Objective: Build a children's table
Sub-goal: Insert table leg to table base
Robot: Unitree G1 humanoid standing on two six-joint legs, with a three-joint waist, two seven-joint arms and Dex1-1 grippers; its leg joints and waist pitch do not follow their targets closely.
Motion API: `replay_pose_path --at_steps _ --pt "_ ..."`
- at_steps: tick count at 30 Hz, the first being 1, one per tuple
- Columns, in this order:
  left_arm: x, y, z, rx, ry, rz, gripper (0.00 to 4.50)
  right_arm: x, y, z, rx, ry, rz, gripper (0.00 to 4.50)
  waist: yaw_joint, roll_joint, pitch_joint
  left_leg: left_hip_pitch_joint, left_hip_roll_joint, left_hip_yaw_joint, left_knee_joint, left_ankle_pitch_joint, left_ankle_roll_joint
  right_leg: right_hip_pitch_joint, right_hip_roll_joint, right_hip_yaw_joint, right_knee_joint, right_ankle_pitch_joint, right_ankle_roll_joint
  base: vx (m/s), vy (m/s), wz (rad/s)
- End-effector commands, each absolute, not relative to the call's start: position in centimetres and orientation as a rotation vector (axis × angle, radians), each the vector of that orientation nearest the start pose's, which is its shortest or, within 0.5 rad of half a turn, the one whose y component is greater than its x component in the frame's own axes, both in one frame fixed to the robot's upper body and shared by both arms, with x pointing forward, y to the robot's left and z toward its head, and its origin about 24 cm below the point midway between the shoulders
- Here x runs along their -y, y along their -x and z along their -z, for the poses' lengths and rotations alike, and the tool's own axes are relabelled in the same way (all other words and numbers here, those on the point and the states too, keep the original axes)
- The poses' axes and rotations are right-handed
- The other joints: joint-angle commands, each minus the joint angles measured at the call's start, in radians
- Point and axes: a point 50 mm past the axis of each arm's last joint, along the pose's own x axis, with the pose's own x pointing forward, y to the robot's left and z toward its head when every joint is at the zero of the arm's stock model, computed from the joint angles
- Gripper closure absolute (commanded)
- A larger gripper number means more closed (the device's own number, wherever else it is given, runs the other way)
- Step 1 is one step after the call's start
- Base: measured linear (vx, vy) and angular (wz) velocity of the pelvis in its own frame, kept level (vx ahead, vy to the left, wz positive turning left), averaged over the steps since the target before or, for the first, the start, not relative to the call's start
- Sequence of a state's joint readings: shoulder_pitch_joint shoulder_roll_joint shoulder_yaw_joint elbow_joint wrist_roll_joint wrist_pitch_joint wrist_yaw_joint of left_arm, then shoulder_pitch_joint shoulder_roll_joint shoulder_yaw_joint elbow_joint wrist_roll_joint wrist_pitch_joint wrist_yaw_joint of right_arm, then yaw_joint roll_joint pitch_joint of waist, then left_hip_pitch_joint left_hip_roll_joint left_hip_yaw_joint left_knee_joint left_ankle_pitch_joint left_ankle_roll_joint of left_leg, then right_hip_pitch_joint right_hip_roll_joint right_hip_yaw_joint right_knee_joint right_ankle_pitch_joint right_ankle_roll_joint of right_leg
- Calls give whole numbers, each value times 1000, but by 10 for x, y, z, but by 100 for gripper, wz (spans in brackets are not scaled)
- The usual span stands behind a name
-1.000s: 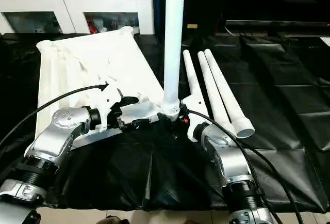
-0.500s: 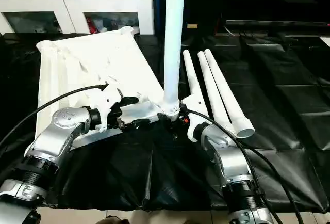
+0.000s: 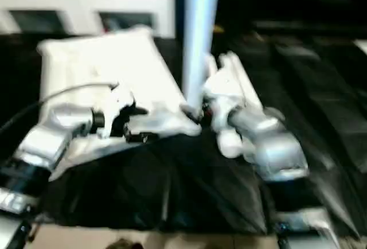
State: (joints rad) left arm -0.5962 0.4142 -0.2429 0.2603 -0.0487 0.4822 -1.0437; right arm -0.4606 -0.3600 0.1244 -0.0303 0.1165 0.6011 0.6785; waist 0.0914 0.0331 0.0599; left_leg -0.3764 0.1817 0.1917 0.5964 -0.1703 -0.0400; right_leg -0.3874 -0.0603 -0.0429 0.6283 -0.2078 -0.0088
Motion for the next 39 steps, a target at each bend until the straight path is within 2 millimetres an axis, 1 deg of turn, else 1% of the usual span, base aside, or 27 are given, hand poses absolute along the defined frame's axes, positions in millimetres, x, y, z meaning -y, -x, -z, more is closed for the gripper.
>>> replay_pose_path --at_steps 1,3,5,8,9,11,12,13,14,15,18,19,20,21,22,23,24,25,26,28,29,32,33,35,36,38,39 --pt "-129 -321 -95 -440 -352 1139 6 131 -307 -107 -290 232 -827 0 1 -4 -66 23 47 -28 -71 -243 -31 36 -82 48 -84 -227 -192 0 0 0" --pt "-129 -318 -98 -458 -344 1130 6 129 -306 -110 -319 229 -830 0 0 -3 -69 20 45 -29 -70 -208 -25 38 -78 47 -76 -168 -201 0 0 0" --pt "-129 -318 -100 -445 -339 1122 6 129 -304 -111 -333 231 -838 0 0 -6 -68 19 44 -26 -68 -205 -21 38 -80 48 -79 -171 -203 0 0 0" --pt "-128 -322 -103 -418 -316 1096 6 130 -302 -111 -341 232 -847 0 1 -6 -68 17 43 -26 -67 -198 -17 37 -80 48 -80 -184 -195 0 0 0" --pt "-125 -324 -104 -409 -285 1086 6 133 -302 -107 -354 232 -837 0 1 -13 -68 17 44 -25 -67 -195 -15 38 -80 48 -82 -183 -195 0 0 0" --pt "-118 -327 -101 -408 -254 1068 6 138 -304 -101 -372 226 -806 0 3 -11 -68 16 43 -25 -64 -180 -12 37 -80 48 -81 -173 -199 0 0 0" --pt "-115 -328 -98 -411 -281 1058 6 140 -305 -101 -368 218 -782 0 5 -7 -70 17 43 -24 -62 -181 -10 36 -80 49 -81 -170 -200 0 0 0" --pt "-115 -328 -98 -411 -283 1057 6 140 -306 -101 -367 217 -780 0 4 -9 -69 16 43 -25 -63 -184 -9 36 -80 49 -83 -173 -199 0 0 0" --pt "-108 -325 -97 -412 -303 1076 6 140 -307 -104 -346 180 -772 0 5 -1 -72 17 44 -28 -63 -182 -10 36 -80 48 -79 -169 -191 0 0 0" --pt "-108 -325 -97 -412 -303 1076 6 140 -307 -104 -346 180 -772 0 3 -4 -72 14 44 -27 -64 -176 -8 37 -79 48 -81 -159 -190 0 0 0" --pt "-100 -323 -98 -437 -247 1054 6 137 -307 -106 -336 165 -774 0 4 7 -77 10 42 -28 -59 -146 -4 38 -77 46 -72 -76 -209 0 0 0" --pt "-98 -323 -98 -455 -233 1045 6 136 -307 -104 -341 176 -765 0 3 15 -77 11 43 -27 -58 -147 -7 38 -75 45 -70 -62 -214 0 0 0" --pt "-96 -321 -98 -463 -210 1047 6 135 -307 -103 -341 174 -757 0 2 4 -78 8 40 -27 -57 -141 0 42 -76 45 -71 -42 -226 0 0 0" --pt "-96 -321 -98 -463 -210 1047 6 135 -307 -103 -341 174 -757 0 3 4 -77 7 39 -26 -56 -141 5 42 -76 45 -71 -44 -227 0 0 0" --pt "-94 -321 -98 -464 -187 1038 6 134 -307 -103 -340 167 -750 0 3 7 -77 7 39 -26 -55 -140 6 42 -76 45 -70 -45 -228 0 0 0" --pt "-90 -319 -99 -454 -148 1050 6 133 -308 -102 -325 152 -730 0 1 5 -76 6 39 -25 -55 -141 8 42 -76 44 -73 -56 -228 0 0 0" --pt "-90 -319 -99 -453 -153 1052 6 133 -308 -103 -324 150 -727 0 2 10 -76 6 39 -27 -56 -150 7 41 -76 44 -76 -75 -226 0 0 0" --pt "-90 -319 -100 -452 -159 1055 6 133 -309 -103 -322 147 -723 0 1 9 -76 6 40 -27 -56 -153 7 42 -75 44 -76 -80 -224 0 0 0" --pt "-91 -319 -100 -459 -171 1054 6 133 -310 -104 -310 141 -715 0 1 17 -75 8 40 -28 -57 -163 3 40 -74 43 -77 -90 -218 0 0 0" --pt "-92 -320 -102 -465 -173 1043 6 133 -311 -105 -303 131 -713 0 0 15 -75 9 39 -27 -57 -174 1 39 -73 44 -79 -108 -213 0 0 0" --pt "-91 -321 -105 -476 -152 1030 6 133 -312 -105 -302 136 -712 0 1 23 -75 10 39 -28 -57 -174 -1 39 -74 44 -78 -113 -211 0 0 0" --pt "-89 -322 -108 -493 -121 1007 6 131 -312 -104 -311 143 -704 0 0 22 -75 9 39 -28 -57 -169 -4 39 -72 44 -78 -105 -211 0 0 0" --pt "-89 -322 -108 -494 -113 1005 6 131 -312 -103 -316 144 -700 0 1 25 -76 10 38 -27 -56 -168 -4 38 -72 43 -79 -105 -214 0 0 0" --pt "-86 -322 -109 -502 -72 1007 6 129 -313 -100 -332 153 -681 0 1 23 -76 9 38 -28 -56 -162 -4 39 -72 43 -78 -95 -216 0 0 0" --pt "-85 -322 -106 -552 -33 975 6 130 -314 -96 -359 140 -648 0 0 27 -77 8 37 -28 -55 -158 -5 40 -72 42 -76 -89 -220 0 0 0" --pt "-86 -322 -102 -599 -6 950 6 130 -314 -94 -366 142 -635 0 -2 23 -76 8 35 -26 -54 -158 -4 40 -70 42 -77 -85 -226 0 0 0" --pt "-86 -322 -100 -609 -1 954 6 130 -314 -93 -373 141 -629 0 -1 22 -76 5 34 -27 -54 -156 2 43 -72 42 -80 -96 -221 0 0 0"
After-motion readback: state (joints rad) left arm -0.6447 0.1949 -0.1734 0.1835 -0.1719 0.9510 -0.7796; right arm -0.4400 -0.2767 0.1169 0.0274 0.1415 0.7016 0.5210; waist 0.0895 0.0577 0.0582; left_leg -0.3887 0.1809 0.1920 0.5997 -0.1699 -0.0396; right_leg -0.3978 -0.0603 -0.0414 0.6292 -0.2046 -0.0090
